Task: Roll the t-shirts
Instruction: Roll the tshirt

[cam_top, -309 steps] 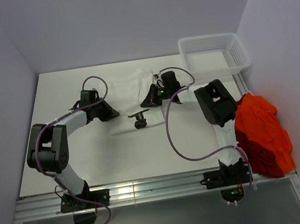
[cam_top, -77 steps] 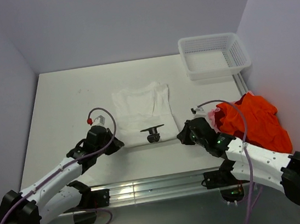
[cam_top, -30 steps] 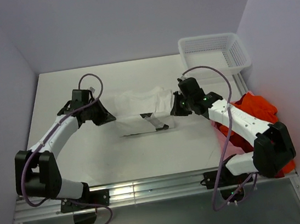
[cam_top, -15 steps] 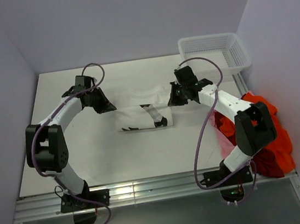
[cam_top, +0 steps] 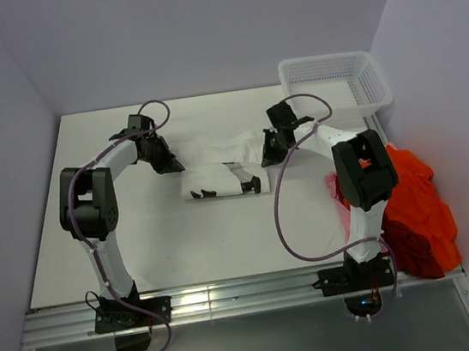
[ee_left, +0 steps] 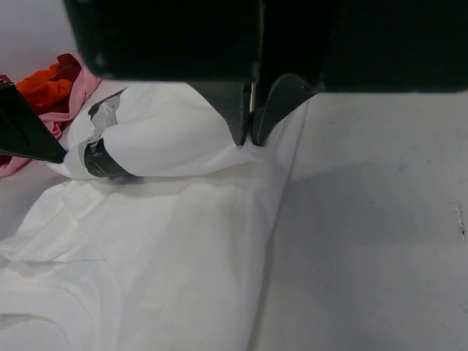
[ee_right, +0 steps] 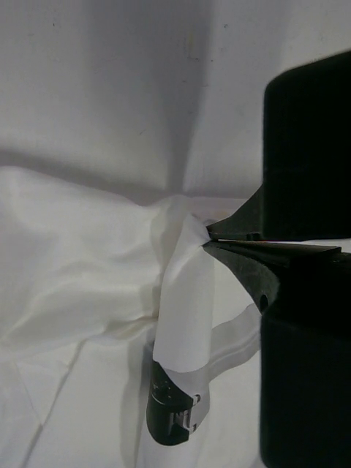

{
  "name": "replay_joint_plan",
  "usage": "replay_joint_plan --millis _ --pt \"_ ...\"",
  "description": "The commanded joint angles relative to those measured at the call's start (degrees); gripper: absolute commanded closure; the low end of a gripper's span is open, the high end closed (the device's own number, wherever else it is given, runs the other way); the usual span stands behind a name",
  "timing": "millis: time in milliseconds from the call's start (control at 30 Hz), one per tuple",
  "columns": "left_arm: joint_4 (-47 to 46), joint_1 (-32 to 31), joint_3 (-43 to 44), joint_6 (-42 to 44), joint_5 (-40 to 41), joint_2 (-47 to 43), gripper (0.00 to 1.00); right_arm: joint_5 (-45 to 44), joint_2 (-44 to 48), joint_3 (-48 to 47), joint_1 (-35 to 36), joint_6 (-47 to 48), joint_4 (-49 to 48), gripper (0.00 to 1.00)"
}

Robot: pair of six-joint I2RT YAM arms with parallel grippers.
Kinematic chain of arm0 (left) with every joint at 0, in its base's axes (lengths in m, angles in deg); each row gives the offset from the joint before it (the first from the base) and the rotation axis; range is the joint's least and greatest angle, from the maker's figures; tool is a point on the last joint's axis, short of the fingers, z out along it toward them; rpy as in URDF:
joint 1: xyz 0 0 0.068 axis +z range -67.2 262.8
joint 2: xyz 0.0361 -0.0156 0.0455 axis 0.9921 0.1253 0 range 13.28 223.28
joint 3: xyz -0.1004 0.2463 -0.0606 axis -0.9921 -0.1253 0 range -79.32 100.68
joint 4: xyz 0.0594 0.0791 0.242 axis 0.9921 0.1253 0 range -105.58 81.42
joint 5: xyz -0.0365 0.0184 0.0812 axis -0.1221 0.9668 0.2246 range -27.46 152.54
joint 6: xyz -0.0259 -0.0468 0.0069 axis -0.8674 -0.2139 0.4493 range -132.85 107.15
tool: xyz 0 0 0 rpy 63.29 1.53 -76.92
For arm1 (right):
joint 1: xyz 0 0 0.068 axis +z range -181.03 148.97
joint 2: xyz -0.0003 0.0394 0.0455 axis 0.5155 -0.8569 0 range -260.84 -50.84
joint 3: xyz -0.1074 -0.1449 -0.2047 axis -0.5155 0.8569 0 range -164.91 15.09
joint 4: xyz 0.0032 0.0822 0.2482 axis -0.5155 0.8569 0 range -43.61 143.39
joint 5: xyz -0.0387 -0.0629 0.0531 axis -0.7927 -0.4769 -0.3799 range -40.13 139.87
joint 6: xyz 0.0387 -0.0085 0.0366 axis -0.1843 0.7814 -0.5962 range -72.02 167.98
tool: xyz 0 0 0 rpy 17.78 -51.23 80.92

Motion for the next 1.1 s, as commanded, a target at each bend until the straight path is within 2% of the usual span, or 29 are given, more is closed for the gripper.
replay_joint_plan --millis 0,233,367,600,767,867,933,1067 --pt "-1.8 0.4 0.9 0.6 2.0 1.5 0.99 -1.6 -2.2 -2.0 -1.2 -0.2 -1.4 1.00" --pt "-7.0 -0.4 -3.1 -1.5 3.1 2.5 0.98 -4.6 -3.5 0.2 -1.6 -1.3 -3.9 1.00" --pt "-5.8 -0.9 -2.0 -1.3 5.6 4.4 0.99 -5.6 -2.8 1.0 -2.0 -1.4 -4.0 1.00" --pt "-5.1 -2.1 -3.0 -1.5 11.7 4.3 1.00 -8.5 -1.3 3.0 -1.9 -1.9 -3.4 1.00" --pt "-3.7 -4.8 -3.4 -1.9 19.5 2.7 1.00 -12.0 1.5 6.0 -1.9 -2.7 -2.9 1.00" --pt "-4.2 -6.0 -4.1 -2.4 20.3 1.9 1.00 -13.5 2.8 7.0 -1.6 -2.8 -2.9 1.00" --pt "-5.8 -6.2 -5.3 -2.4 19.2 1.3 0.92 -13.6 3.1 7.0 -1.7 -2.4 -2.7 1.00" --pt "-5.3 -6.3 -5.4 -2.4 19.9 -0.6 0.85 -13.7 3.9 6.8 -1.7 -2.0 -2.3 0.93"
